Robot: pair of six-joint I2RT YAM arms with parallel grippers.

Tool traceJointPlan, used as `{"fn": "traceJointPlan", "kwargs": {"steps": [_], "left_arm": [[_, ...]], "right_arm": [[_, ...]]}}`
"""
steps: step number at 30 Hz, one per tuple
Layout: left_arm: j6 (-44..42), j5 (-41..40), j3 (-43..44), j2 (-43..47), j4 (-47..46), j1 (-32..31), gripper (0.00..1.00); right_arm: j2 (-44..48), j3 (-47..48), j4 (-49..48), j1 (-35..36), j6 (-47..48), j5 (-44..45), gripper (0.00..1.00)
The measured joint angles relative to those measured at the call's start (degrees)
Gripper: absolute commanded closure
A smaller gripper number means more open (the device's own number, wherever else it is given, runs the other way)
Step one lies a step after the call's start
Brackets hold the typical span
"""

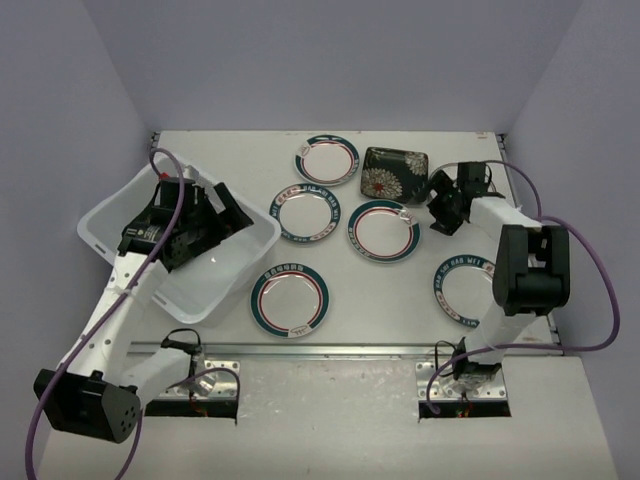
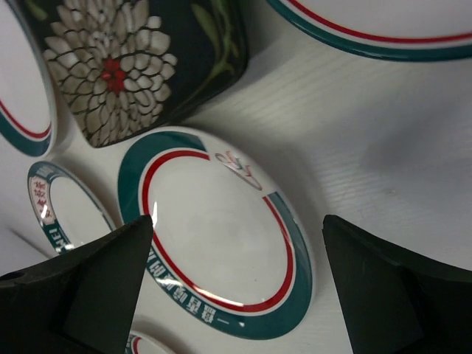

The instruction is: Place the plates into the plastic bin on the countertop

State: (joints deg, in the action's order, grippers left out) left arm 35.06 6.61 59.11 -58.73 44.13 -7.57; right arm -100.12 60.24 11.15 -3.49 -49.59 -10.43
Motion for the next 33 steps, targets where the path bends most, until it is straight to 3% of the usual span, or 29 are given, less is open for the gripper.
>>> {"fn": "traceJointPlan", "kwargs": {"steps": [10,14,19,27,28,31,33], "left_arm": [[-0.8,5.6,-2.2,5.8,2.5,0.0,0.00],[-1.4,7.4,-0.2,5.5,2.7,0.0,0.00],[-1.8,8.8,2.1,5.5,3.3,0.0,0.00],[-1.8,11.5,2.3,5.7,3.6,0.0,0.00],[-1.8,11.9,2.2,5.8,3.6,0.0,0.00],[-1.8,12.9,2.0,6.2,3.6,0.0,0.00],[-1.8,13.4,1.9,6.2,3.6,0.0,0.00]], "right_arm": [[-7.6,-3.6,-16.2,0.0,-10.2,3.1,0.15],[-9.5,-3.9,-21.9,0.0,-12.1,3.4,0.38],[-12.6,-3.9,-26.8,0.2,-15.0,3.5,0.58],[-15.6,-4.2,-32.5,0.3,-20.9,3.9,0.62],[-15.9,-4.2,-33.2,0.3,-21.6,3.9,0.66],[-17.2,-3.6,-34.8,0.3,-23.1,3.8,0.95],[-18.2,-3.3,-36.0,0.2,-24.6,3.5,1.00]]}}
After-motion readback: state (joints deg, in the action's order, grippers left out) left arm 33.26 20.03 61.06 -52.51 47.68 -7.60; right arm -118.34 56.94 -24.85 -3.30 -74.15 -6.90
